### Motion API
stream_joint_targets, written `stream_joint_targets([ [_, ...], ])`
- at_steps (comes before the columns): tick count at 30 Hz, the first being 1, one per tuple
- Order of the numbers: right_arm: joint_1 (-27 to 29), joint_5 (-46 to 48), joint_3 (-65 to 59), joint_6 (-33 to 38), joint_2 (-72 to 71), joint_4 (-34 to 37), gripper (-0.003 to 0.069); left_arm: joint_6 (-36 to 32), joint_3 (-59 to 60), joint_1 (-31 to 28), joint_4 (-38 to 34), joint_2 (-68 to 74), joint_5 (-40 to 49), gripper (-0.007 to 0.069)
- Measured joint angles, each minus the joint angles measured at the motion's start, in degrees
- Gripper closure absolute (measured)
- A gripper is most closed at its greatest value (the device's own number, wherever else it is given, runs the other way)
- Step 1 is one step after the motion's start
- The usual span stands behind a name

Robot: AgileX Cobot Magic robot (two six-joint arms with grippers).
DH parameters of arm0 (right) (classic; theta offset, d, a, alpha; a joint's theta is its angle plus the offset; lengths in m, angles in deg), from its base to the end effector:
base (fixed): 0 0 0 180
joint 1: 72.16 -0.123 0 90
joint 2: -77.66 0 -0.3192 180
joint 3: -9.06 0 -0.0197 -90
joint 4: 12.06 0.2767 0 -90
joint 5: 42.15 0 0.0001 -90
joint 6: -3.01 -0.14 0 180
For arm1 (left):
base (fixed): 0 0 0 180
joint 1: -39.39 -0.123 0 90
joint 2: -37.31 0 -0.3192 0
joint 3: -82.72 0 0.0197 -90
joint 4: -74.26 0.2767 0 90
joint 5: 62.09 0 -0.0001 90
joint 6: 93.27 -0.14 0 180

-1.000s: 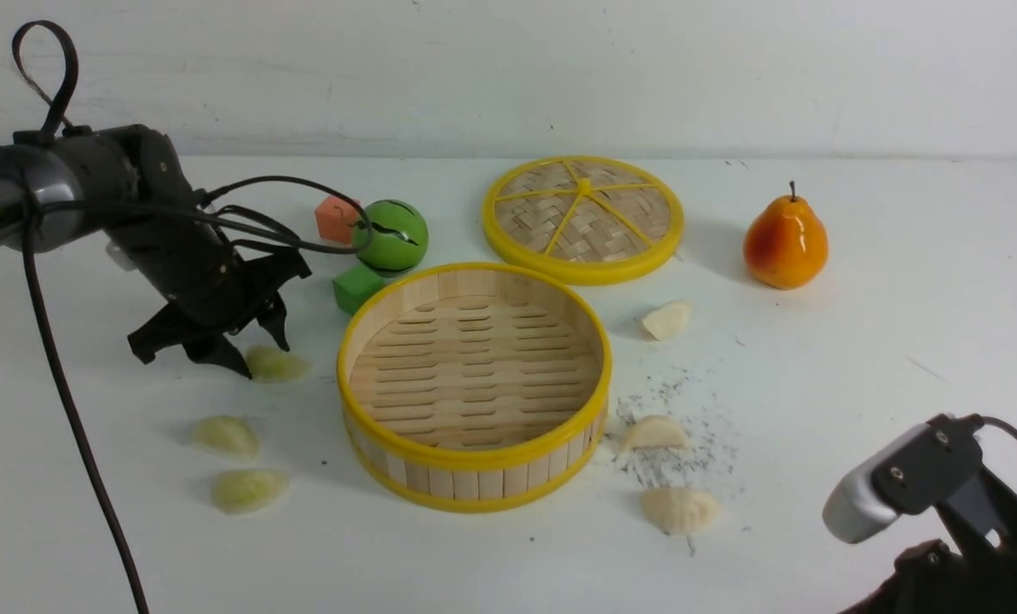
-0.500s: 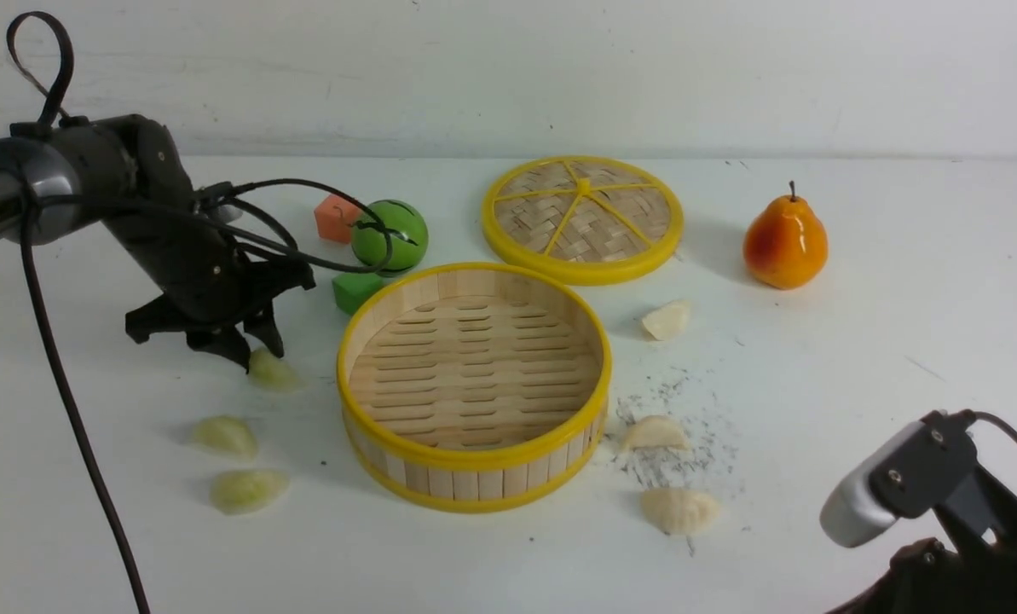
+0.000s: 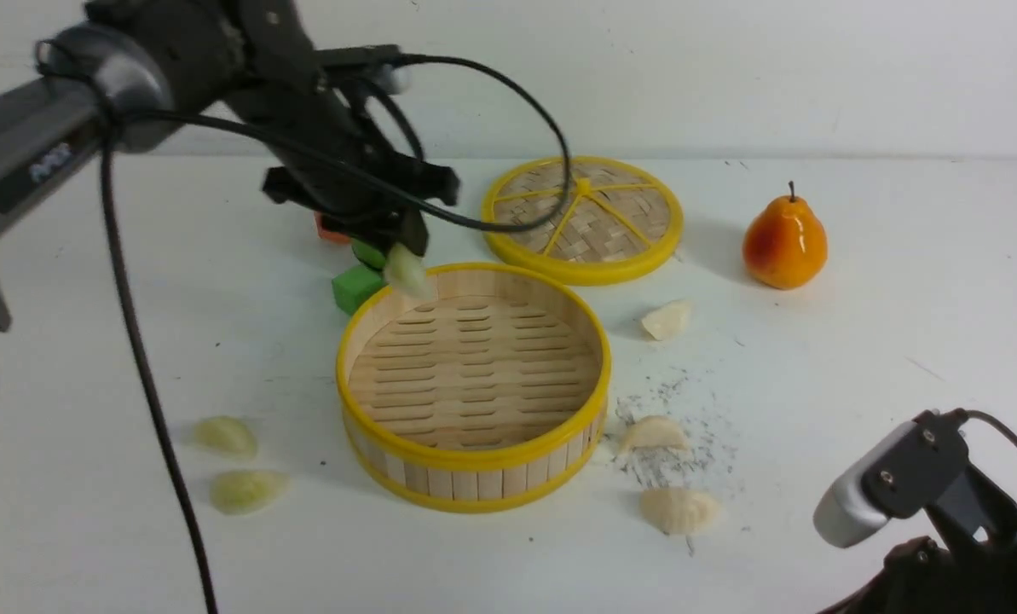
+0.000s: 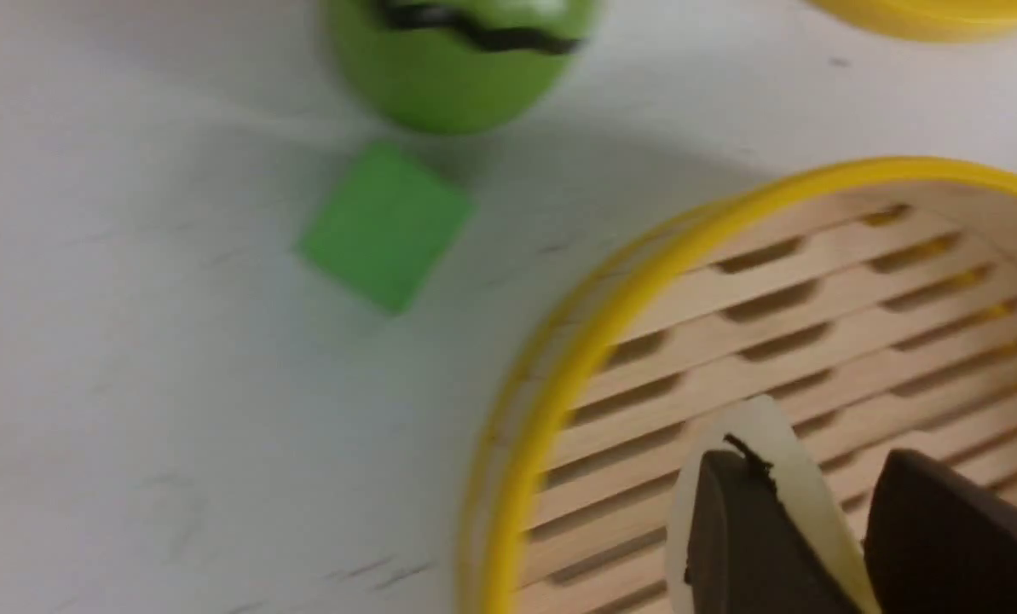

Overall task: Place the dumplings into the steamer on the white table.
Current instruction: 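Place the dumpling into the bamboo steamer basket with the left gripper, then reach for and grasp a dumpling on the table with the left gripper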

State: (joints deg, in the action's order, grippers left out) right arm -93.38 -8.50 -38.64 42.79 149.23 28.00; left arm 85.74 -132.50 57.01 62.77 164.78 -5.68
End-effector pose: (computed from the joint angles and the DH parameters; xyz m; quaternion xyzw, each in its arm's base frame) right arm 0.1895 0.1272 0.1989 -0.2630 0.9051 0.2125 0.2576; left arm 0.5117 -0.1869 0.2679 0.1245 0.9504 -0.1331 0.2521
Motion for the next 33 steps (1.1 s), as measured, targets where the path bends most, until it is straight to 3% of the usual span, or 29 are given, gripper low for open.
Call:
stream_joint_targets([
  [4, 0.0, 0.1, 0.0, 0.0, 0.0, 0.0, 0.0627, -0.4, -0.1, 5.3, 8.3, 5.2, -2.5, 0.0443],
  [10, 0.0, 0.9, 0.0, 0.0, 0.0, 0.3, 0.0621, -0.2, 0.0, 7.7, 15.4, 8.3, -2.9, 0.0447],
  [17, 0.0, 1.4, 0.0, 0.0, 0.0, 0.5, 0.0619, 9.5, 0.0, 7.8, 17.4, 7.5, 0.1, 0.0265],
  [23, 0.0, 1.4, 0.0, 0.0, 0.0, 1.4, 0.0619, 13.2, 0.8, 7.8, 18.6, -1.5, 10.3, 0.0246],
  [28, 0.0, 1.5, 0.0, 0.0, 0.0, 2.0, 0.0617, 13.7, 11.4, 7.8, 16.9, -10.9, 12.3, 0.0274],
  [33, 0.0, 1.6, 0.0, 0.6, 0.0, 2.3, 0.0618, 20.2, 33.2, 3.5, 16.6, -22.0, 0.0, 0.0303],
])
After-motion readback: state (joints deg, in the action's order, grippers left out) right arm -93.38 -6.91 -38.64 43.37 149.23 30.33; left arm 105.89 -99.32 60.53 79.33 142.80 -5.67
